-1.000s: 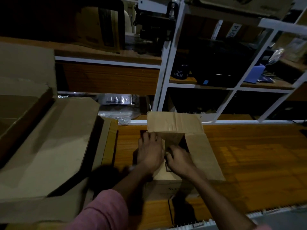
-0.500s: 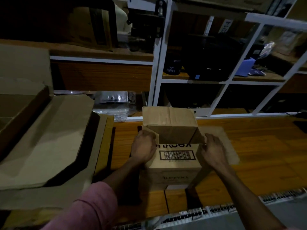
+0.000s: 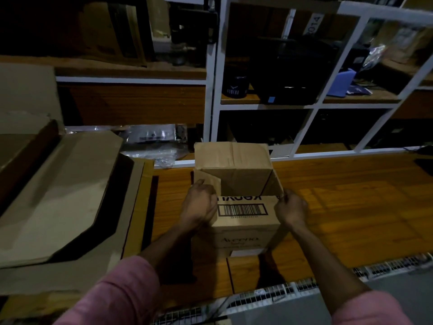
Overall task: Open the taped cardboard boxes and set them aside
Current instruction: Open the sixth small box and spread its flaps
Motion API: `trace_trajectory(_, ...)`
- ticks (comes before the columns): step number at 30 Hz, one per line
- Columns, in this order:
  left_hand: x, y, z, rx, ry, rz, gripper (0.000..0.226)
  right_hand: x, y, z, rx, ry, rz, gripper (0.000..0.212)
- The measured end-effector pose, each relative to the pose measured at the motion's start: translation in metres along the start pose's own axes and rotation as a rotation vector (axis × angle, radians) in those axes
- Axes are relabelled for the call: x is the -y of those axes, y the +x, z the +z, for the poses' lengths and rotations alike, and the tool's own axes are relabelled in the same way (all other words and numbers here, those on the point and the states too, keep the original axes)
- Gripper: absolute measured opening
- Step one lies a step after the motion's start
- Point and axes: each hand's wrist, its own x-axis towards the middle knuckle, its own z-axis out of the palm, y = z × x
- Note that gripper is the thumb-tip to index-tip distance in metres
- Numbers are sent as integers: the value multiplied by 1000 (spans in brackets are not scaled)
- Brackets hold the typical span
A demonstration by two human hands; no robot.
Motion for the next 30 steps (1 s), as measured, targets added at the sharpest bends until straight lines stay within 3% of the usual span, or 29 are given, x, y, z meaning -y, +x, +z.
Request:
trace_trajectory(8,-5,27,-8,-18,18,-11,28,12,15,12,-100,9,25,16)
trace_trajectory(13,-9,32,-13,-21,145,-13,31,12,24,9,-55,-32,-80,7)
trace_trajectory(18,-35,26,-39,-147,252,-4,32,24,22,-23,-208,-110,-416,27)
trace_trajectory(21,-62,19,-58,-42,220,33,36,56,8,-57,-193,-66,-607,22)
trace_trajectory(23,-79,14,-71,79,294,50,36,77,3,-77,-44,-59,-601,23)
trace_trajectory(26,-100,-1,-76,233,340,75,38,96,-4,-84,411,-135,-457,18)
trace_trajectory(30,-101,-29,-55,363,54,68,39,90,-13,-66,710,-352,-393,22)
